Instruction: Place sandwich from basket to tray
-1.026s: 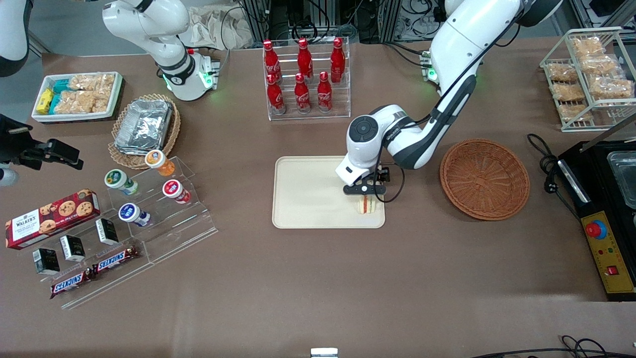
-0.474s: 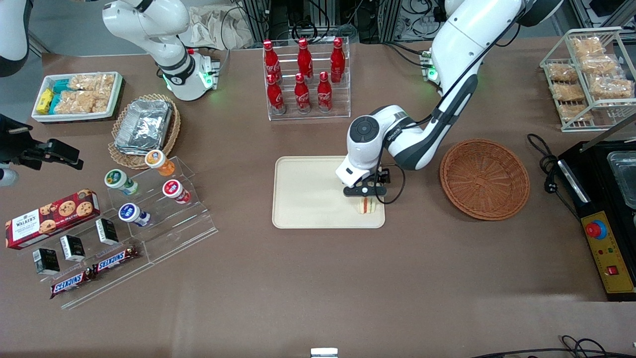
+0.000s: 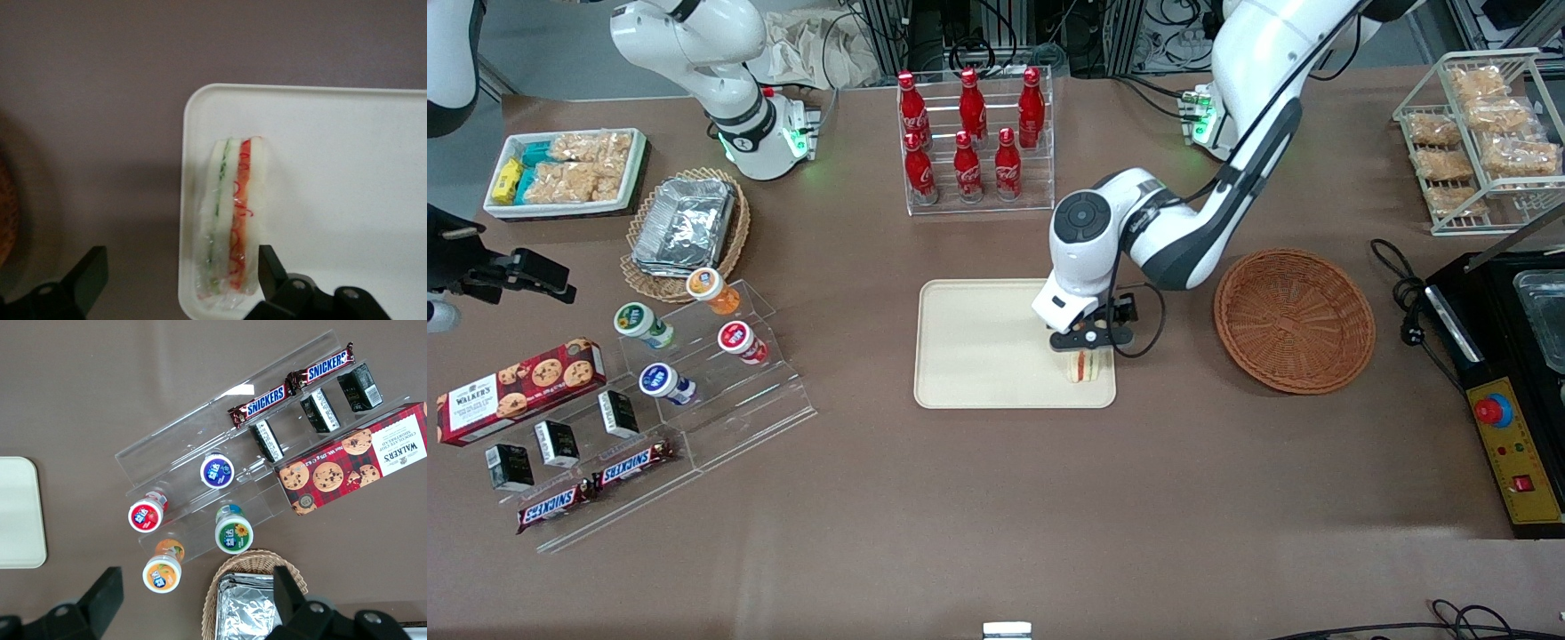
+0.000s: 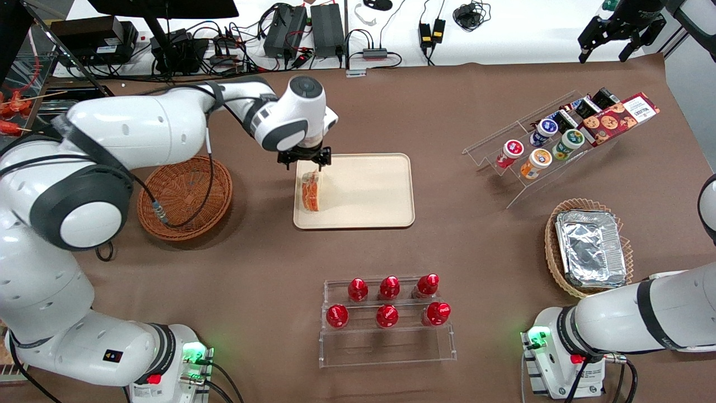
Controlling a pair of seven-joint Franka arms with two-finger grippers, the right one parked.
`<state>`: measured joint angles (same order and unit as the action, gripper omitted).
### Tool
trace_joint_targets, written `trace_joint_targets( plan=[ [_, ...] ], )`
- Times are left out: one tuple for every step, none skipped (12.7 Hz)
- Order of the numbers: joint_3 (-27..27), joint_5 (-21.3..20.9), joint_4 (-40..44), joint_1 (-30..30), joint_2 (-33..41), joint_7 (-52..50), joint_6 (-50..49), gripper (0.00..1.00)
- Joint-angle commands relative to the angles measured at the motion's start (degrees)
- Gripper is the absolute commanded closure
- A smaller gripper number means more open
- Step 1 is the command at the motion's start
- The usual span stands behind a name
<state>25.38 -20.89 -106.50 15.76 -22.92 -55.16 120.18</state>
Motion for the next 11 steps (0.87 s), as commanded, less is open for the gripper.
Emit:
trace_joint_targets(
  plan=[
    [-0.06,5.4,5.13,-1.34,6.39,2.67,-10.46,0.0],
    [-0.15,7.86,9.08,-2.47,7.18,4.16,-14.67,0.0],
    [-0.07,9.71,13.21,-4.31,7.45,4.79,-18.37,0.0],
    [-0.07,11.03,17.51,-5.98,8.06,6.19,-22.58,0.0],
    [-0.15,13.22,20.95,-7.57,8.77,8.55,-26.54,0.0],
    [-0.68,15.16,23.68,-9.06,9.9,11.36,-29.36,0.0],
    [-2.25,16.4,25.1,-9.42,11.05,13.47,-31.04,0.0],
    [-5.66,17.45,25.55,-8.99,12.89,15.5,-32.28,0.0],
    [-8.74,18.77,25.55,-8.55,14.73,17.43,-32.47,0.0],
    [-11.29,19.48,25.55,-8.38,15.88,20.06,-32.55,0.0],
    [-13.84,19.57,25.38,-8.2,17.02,22.96,-33.25,0.0]
  ],
)
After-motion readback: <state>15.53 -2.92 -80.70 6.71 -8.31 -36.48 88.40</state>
